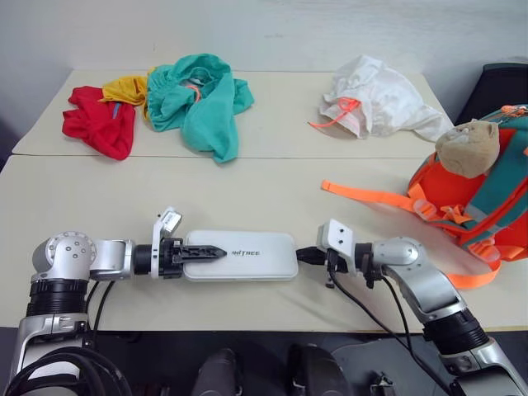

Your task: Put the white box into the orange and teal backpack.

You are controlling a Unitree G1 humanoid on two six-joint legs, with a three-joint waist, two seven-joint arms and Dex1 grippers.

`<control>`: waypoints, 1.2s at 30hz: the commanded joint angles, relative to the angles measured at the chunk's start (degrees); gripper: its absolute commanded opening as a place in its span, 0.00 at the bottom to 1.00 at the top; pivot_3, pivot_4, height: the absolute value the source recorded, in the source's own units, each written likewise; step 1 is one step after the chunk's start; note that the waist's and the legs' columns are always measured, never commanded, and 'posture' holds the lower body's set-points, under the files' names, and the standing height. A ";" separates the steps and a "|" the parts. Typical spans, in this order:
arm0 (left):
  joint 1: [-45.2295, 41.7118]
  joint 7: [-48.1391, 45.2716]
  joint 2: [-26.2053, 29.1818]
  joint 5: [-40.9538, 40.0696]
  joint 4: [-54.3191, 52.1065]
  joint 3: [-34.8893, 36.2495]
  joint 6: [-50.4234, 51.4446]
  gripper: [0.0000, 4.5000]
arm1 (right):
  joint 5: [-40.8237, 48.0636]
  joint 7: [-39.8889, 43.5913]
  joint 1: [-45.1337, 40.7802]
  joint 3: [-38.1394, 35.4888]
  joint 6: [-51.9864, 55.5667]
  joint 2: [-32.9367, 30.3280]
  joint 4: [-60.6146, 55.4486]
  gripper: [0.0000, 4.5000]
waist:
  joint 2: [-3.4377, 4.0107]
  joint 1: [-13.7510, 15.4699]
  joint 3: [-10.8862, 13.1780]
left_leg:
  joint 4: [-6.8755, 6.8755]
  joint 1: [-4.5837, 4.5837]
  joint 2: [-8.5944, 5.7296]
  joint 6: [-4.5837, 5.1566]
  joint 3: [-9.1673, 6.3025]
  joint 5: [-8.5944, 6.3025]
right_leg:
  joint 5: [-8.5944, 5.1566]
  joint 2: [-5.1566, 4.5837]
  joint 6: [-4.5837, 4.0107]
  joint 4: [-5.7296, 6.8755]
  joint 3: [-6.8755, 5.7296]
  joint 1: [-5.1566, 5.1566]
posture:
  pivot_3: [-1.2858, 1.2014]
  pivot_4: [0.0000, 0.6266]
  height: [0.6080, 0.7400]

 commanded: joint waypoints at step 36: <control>21.11 -33.68 -0.04 23.02 -29.24 1.30 -56.38 0.26 | 22.74 -12.24 21.19 -52.88 -8.41 -7.54 5.63 0.99 | 0.47 -1.50 -0.02 | -0.28 0.16 0.09 0.03 0.14 -0.08 | -0.04 0.08 -0.11 -0.27 0.18 -0.07 | 0.52 0.24 1.00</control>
